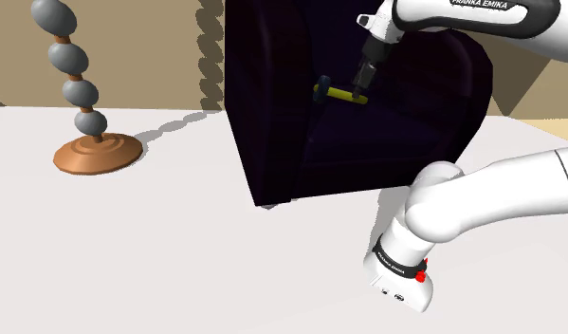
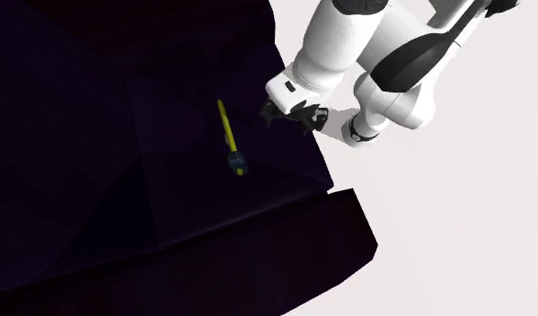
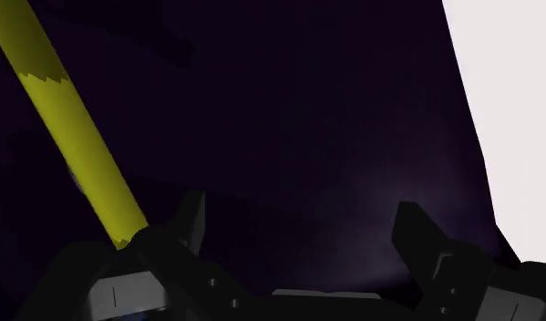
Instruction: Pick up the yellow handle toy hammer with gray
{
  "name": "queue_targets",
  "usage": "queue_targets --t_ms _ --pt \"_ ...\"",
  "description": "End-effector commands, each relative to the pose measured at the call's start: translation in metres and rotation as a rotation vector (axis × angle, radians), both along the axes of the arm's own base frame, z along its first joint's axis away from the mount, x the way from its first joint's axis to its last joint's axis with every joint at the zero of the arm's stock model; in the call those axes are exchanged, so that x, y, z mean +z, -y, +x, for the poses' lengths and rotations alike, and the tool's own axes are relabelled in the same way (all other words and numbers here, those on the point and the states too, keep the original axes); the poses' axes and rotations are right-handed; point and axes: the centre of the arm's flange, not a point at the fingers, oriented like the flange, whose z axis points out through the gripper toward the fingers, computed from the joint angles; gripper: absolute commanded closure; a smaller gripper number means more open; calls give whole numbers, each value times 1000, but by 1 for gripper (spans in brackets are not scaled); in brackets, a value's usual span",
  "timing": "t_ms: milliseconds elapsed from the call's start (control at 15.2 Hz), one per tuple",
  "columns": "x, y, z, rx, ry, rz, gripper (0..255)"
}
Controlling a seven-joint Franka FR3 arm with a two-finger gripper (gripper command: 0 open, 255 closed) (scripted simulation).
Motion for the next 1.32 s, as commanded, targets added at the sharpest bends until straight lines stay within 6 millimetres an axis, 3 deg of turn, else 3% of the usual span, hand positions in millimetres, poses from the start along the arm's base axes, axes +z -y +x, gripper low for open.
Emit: queue_targets --t_ms 0,660,1254 --pt "-4 25 11 86 10 -13 0" --pt "-18 133 82 476 59 -60 0" --pt "-58 133 82 476 59 -60 0"
